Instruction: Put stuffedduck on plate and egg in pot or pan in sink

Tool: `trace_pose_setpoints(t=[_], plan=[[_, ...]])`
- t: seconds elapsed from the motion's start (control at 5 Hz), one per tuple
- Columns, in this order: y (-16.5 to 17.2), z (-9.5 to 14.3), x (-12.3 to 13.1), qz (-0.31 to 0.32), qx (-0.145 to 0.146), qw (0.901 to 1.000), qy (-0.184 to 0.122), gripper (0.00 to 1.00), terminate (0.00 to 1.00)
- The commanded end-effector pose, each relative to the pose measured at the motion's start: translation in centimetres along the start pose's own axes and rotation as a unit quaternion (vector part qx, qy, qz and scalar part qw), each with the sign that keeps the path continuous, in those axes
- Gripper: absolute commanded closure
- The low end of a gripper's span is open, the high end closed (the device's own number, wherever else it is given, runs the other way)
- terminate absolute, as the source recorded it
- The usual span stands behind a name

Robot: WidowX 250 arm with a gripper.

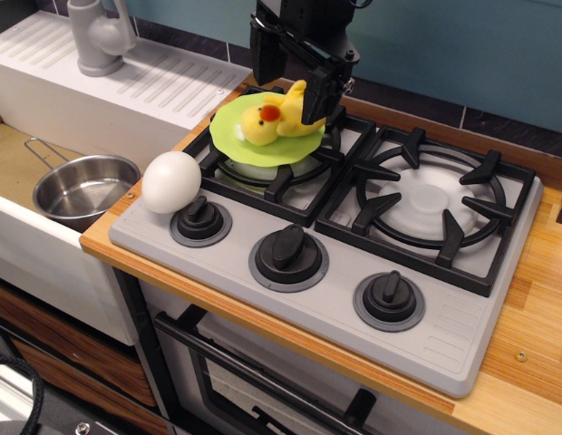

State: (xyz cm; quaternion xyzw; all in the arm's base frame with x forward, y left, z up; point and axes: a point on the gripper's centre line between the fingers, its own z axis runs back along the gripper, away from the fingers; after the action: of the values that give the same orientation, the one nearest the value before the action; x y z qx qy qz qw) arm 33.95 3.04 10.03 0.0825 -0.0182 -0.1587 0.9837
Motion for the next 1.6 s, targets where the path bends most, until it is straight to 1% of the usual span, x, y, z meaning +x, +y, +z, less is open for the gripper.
trace_pose_setpoints(t=[0.0,0.2,0.4,1.2,1.4], plan=[[3.1,4.7,-0.8,-0.011,0.032,0.9994,-0.008,0.0,0.0],[4.6,4.9,-1.6,-0.016,0.02,0.9997,0.005,0.0,0.0],[5.2,4.3,-2.8,-0.024,0.02,0.9995,-0.002,0.0,0.0],[5.2,4.3,-2.8,-0.024,0.02,0.9995,-0.002,0.0,0.0],[5.8,4.8,-4.1,-0.002,0.041,0.9991,-0.002,0.0,0.0]])
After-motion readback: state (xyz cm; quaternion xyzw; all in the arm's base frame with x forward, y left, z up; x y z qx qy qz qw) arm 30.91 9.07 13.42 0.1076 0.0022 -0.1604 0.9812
